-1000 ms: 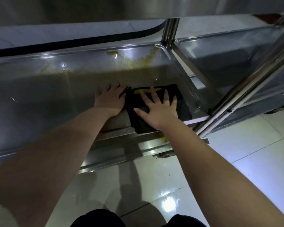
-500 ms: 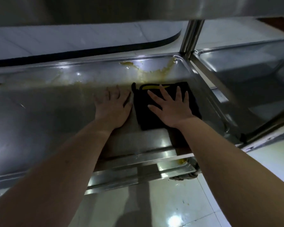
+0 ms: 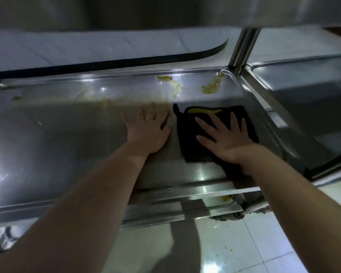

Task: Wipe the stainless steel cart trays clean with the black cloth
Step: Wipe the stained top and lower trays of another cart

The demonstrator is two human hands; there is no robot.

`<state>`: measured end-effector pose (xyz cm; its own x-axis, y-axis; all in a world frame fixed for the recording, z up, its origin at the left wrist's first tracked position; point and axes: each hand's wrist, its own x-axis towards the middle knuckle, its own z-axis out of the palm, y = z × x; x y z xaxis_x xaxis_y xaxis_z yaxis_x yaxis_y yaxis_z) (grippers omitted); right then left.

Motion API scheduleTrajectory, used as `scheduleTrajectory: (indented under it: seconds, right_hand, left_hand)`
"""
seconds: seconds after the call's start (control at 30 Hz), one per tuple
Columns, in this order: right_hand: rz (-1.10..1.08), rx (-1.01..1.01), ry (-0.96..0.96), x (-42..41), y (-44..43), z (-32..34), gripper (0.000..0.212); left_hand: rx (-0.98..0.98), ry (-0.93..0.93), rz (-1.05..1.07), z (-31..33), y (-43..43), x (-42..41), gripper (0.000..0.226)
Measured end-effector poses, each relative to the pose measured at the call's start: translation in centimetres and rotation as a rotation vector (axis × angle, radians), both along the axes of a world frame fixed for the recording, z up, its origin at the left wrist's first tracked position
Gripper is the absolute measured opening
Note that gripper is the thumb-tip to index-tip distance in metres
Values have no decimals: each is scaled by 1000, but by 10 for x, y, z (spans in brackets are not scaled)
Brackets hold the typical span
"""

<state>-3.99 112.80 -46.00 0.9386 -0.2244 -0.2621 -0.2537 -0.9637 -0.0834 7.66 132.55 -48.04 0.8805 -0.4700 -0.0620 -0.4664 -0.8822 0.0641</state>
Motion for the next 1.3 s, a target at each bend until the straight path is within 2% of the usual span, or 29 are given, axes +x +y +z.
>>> scheduleTrajectory:
  seconds: [0.13, 0.23, 0.53, 0.67, 0.83, 1.13, 1.3]
  right_hand:
    - [44, -26, 1, -69, 22, 2, 60]
    - [33, -21, -5, -73, 23, 3, 59]
    - [-120, -78, -95, 71, -52, -7, 58]
    - [-140, -82, -124, 102, -66, -6, 59]
    - [-108, -77, -86, 66, -64, -6, 60]
    - [-102, -9, 28, -93, -28, 4, 61]
    - [-137, 1, 31, -52, -38, 3, 55]
  left_hand:
    - [2, 12, 2, 3, 1, -2, 60]
    - [-2, -3, -19, 0, 5, -5, 67]
    - [19, -43, -22, -5, 3, 0, 71]
    - [-12, -30, -26, -5, 3, 3, 71]
    - [-19, -18, 0, -5, 0, 0, 72]
    - [-60, 25, -14, 2, 2, -5, 72]
    - [-38, 9, -33, -1, 4, -2, 72]
